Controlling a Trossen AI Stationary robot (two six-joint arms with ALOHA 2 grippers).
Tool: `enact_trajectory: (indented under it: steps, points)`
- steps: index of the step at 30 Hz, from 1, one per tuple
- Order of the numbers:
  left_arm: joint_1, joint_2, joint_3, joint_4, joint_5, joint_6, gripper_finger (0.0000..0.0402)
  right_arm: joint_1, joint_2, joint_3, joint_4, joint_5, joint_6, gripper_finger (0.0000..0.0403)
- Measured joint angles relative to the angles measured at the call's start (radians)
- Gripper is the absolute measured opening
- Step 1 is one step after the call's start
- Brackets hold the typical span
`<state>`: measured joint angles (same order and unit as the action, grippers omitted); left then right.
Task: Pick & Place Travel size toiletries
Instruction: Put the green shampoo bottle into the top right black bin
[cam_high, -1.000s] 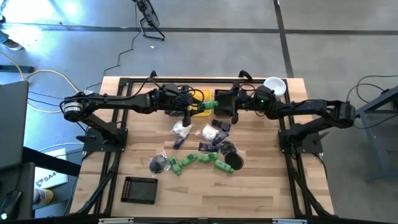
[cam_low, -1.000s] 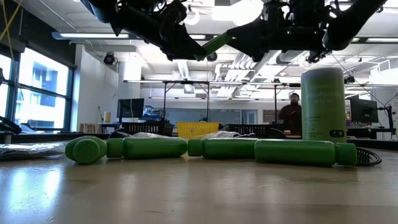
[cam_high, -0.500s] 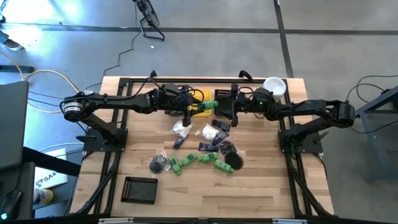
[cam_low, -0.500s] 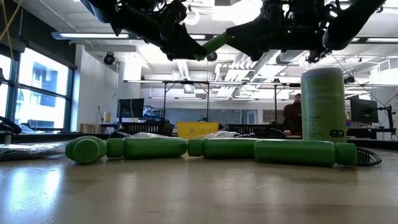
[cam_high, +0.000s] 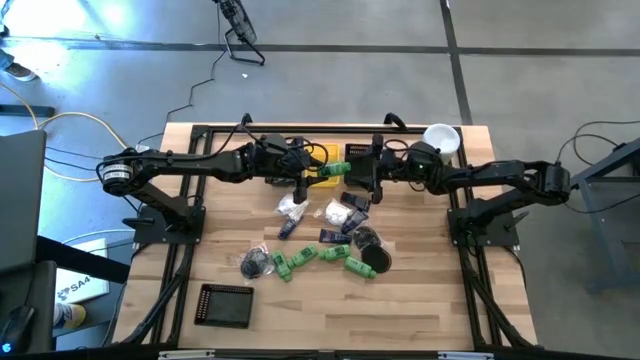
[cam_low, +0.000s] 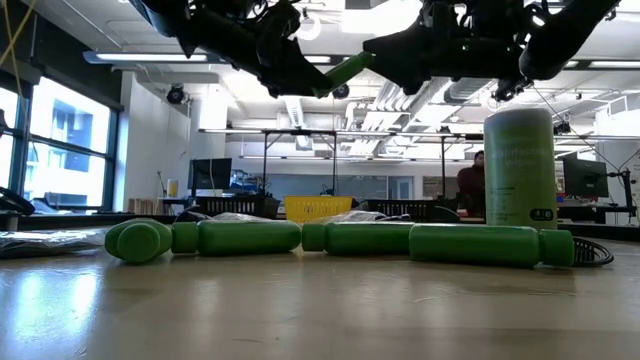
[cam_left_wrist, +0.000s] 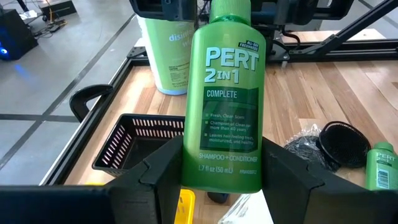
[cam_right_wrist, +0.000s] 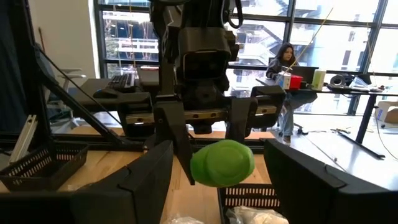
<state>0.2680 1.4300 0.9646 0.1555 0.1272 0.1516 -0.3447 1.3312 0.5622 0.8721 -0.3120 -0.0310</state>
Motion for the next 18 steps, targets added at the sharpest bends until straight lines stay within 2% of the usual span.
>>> enact_trajectory:
  steps: [18]
  points:
    - [0.0,0.0,0.0,0.0,0.024,-0.001,0.0173,0.0,0.0,0.0,-0.002,-0.028,0.001,0.0244]
